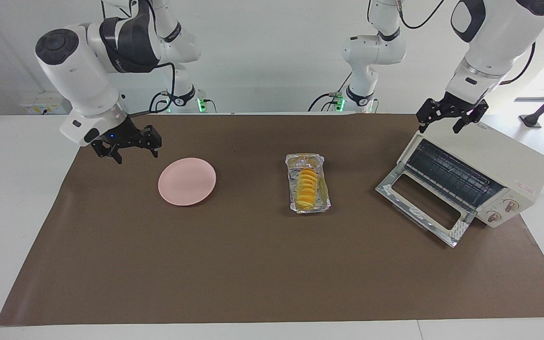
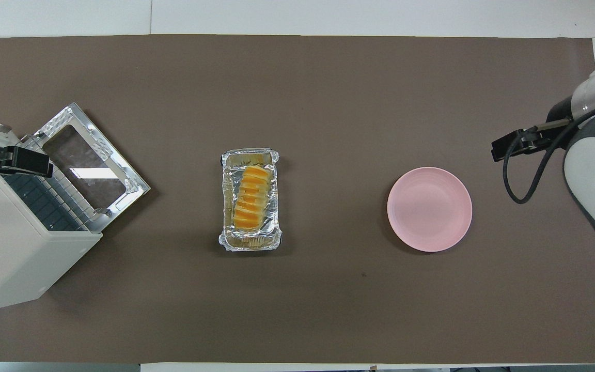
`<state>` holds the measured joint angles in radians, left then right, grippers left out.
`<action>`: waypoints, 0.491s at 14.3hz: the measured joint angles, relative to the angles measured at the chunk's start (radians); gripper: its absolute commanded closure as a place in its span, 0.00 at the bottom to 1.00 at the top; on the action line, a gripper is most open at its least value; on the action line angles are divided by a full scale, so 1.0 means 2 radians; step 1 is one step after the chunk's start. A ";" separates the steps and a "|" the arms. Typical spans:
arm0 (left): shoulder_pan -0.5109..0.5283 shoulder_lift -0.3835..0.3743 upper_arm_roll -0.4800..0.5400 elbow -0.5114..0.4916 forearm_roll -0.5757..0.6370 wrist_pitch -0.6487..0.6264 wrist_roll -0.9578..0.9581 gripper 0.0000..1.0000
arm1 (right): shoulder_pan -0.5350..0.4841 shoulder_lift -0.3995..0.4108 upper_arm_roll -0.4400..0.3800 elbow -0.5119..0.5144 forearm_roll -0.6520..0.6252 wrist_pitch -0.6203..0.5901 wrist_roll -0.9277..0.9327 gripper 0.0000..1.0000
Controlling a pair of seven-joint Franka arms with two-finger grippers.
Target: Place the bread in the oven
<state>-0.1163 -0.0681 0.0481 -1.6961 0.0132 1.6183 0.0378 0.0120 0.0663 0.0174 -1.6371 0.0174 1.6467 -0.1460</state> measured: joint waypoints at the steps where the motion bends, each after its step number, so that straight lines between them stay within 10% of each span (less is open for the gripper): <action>1: 0.000 0.000 0.000 0.000 0.000 0.000 0.000 0.00 | -0.005 -0.010 0.000 -0.001 0.000 -0.002 -0.011 0.00; 7: -0.011 0.000 -0.007 0.000 -0.001 0.000 -0.003 0.00 | -0.023 -0.043 0.001 -0.004 0.000 -0.056 -0.039 0.00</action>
<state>-0.1383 -0.0682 0.0347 -1.6962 0.0112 1.6188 0.0317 -0.0347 -0.0204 0.0189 -1.6453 0.0167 1.5357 -0.2248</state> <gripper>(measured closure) 0.000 0.000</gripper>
